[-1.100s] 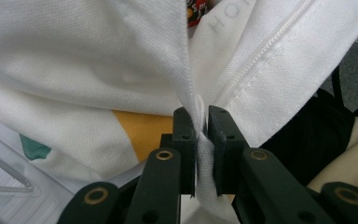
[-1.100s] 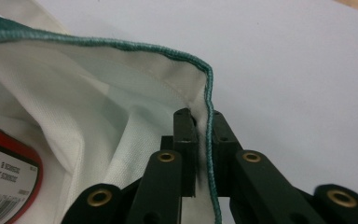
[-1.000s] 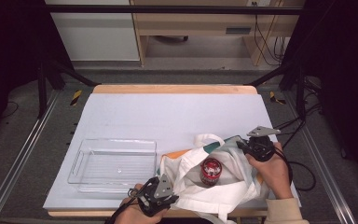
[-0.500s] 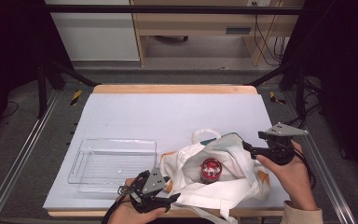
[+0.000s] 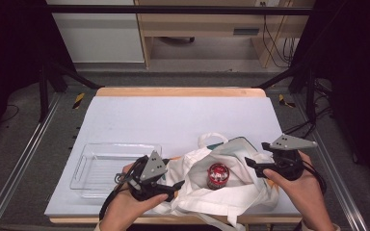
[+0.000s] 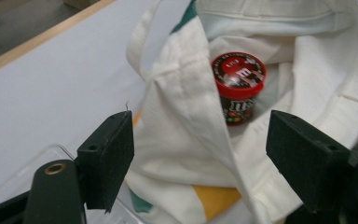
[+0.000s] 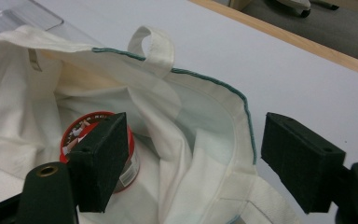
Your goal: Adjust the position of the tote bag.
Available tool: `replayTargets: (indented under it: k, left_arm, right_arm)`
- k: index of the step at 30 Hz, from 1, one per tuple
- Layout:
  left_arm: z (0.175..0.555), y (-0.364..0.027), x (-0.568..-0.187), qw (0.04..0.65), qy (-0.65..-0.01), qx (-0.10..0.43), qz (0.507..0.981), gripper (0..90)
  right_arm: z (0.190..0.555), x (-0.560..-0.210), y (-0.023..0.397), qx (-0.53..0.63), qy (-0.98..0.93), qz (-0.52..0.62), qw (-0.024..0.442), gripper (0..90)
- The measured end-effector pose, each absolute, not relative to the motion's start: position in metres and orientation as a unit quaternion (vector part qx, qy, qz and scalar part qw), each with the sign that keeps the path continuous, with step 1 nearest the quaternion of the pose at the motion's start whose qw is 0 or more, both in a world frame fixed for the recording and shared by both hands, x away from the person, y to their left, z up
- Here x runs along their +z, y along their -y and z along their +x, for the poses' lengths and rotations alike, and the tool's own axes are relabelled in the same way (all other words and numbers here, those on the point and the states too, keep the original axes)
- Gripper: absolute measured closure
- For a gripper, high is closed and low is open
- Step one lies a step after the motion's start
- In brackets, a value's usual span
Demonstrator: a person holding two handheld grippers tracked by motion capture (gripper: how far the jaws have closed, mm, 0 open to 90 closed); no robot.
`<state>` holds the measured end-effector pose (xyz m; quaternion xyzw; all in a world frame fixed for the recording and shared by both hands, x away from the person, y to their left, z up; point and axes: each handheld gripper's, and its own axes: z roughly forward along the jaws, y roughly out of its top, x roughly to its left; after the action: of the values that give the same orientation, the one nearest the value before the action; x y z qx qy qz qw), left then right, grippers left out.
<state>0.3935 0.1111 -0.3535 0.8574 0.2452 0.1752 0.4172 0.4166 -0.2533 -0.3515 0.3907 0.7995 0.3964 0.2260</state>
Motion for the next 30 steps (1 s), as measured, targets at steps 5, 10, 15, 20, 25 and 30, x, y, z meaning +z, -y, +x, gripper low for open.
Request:
replayTargets:
  k: [5, 10, 15, 20, 25, 30]
  left_arm:
    - [0.420, -0.097, -0.347, 0.404, -0.234, 0.168, 0.868, 23.6]
    - [0.435, -0.073, -0.346, 0.393, -0.217, 0.165, 0.878, 23.5]
    - [0.448, -0.049, -0.341, 0.380, -0.202, 0.164, 0.888, 22.7]
    - [0.461, -0.036, -0.345, 0.367, -0.200, 0.156, 0.895, 22.7]
    - [0.473, -0.030, -0.355, 0.348, -0.198, 0.143, 0.905, 23.0]
    - [0.477, -0.025, -0.368, 0.326, -0.195, 0.123, 0.917, 29.5]
  right_arm:
    - [0.415, -0.354, 0.242, 0.377, -0.820, 0.376, 0.210, 32.8]
    - [0.410, -0.358, 0.233, 0.375, -0.836, 0.357, 0.185, 37.2]
    - [0.408, -0.367, 0.226, 0.366, -0.849, 0.346, 0.159, 36.2]
    - [0.403, -0.376, 0.220, 0.362, -0.857, 0.339, 0.136, 33.2]
    - [0.395, -0.385, 0.210, 0.364, -0.864, 0.328, 0.116, 30.9]
    - [0.387, -0.390, 0.207, 0.365, -0.866, 0.324, 0.108, 29.3]
